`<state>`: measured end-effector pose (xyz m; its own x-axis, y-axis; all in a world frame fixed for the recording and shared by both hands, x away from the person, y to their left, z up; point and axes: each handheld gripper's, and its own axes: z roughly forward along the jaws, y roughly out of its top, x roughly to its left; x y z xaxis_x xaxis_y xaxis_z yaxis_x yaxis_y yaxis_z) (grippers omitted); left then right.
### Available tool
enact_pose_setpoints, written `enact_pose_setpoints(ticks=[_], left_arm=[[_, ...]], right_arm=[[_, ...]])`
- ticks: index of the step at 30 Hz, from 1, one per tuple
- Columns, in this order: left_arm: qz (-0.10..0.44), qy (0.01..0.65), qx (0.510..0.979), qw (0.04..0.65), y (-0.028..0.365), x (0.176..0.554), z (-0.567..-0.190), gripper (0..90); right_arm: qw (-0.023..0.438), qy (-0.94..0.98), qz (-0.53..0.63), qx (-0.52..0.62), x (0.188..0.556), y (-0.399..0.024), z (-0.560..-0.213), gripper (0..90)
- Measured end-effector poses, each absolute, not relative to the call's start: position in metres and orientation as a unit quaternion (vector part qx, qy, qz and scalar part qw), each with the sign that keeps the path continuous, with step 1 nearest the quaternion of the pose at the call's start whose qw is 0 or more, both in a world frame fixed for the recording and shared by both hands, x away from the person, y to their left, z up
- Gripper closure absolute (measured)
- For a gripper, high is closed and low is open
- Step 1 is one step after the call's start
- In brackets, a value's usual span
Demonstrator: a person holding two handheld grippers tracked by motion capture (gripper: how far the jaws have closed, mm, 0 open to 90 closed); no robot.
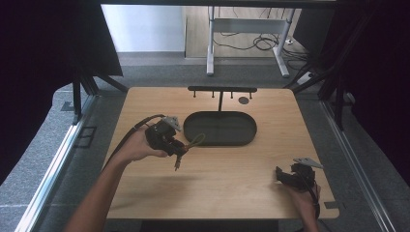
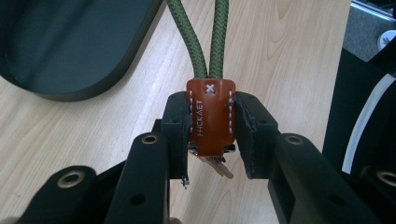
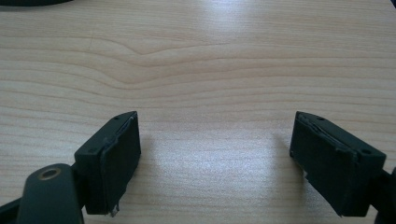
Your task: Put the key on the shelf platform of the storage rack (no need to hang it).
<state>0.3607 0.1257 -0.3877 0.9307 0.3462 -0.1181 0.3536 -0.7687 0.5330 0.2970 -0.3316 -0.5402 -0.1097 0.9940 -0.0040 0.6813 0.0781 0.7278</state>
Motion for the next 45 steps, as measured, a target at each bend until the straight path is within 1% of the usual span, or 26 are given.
enact_pose_setpoints(ticks=[16, 45], left_arm=[[-0.002, 0.189, 0.940, 0.283, 0.120, 0.373, -0.377, 67.2], [0.000, 0.199, 0.947, 0.254, 0.096, 0.421, -0.364, 67.2]], right_arm=[[0.265, 0.683, 0.294, 0.613, 0.297, -0.331, -0.540, 16.5], [0.266, 0.683, 0.295, 0.613, 0.297, -0.331, -0.540, 16.5]])
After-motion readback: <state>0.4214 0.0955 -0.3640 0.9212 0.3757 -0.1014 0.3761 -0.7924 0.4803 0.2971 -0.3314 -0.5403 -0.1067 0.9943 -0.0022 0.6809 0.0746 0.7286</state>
